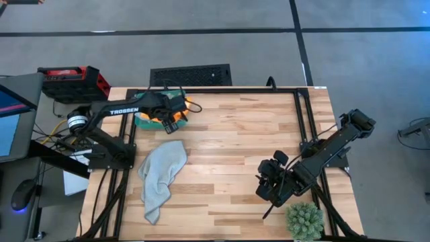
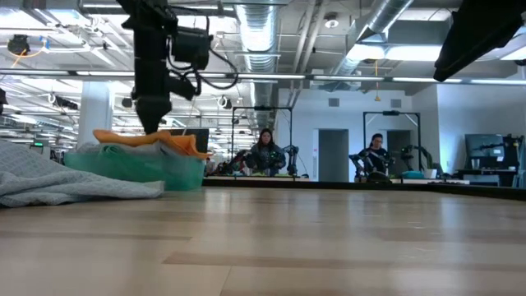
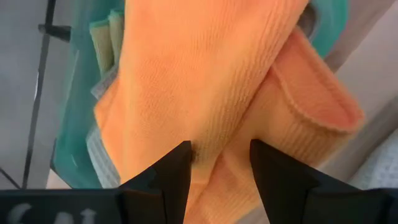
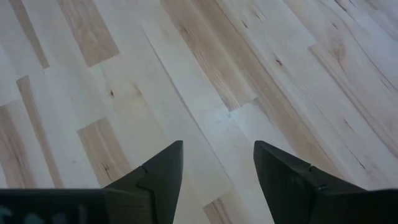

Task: Fold microfiber towels
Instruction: Put the folded orange towel into the bin, then fold the gray towel

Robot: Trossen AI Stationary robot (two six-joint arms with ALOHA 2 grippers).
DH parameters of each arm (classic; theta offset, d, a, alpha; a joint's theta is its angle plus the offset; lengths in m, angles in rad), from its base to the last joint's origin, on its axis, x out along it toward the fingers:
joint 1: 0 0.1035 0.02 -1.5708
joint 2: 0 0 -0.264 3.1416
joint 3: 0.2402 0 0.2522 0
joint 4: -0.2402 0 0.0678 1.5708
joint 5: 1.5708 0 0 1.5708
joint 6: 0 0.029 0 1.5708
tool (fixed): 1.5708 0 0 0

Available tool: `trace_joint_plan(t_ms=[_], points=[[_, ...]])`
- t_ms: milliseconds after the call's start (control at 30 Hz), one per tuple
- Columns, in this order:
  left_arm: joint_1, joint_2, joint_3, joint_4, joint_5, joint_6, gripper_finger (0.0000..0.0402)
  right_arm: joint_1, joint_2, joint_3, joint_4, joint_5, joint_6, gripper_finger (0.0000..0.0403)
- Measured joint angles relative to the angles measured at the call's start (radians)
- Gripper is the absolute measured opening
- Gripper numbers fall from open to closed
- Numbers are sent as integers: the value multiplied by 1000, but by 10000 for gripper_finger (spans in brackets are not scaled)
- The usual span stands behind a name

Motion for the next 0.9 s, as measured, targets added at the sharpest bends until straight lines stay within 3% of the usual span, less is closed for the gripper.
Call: trace_joint_plan(t_ms=[267, 533, 733, 900], points=[[14, -1, -105, 131, -11, 15, 157, -9, 0, 0, -3, 0, -2, 221], [0, -41, -41, 128, -92, -1, 157, -53, 0, 0, -3, -2, -28, 221], [-78, -123, 11, 65, -84, -49, 157, -67, 0, 0, -3, -3, -69, 221], [-217, -207, 3, 50, -29, -176, 157, -63, 0, 0, -2, -3, -69, 221]])
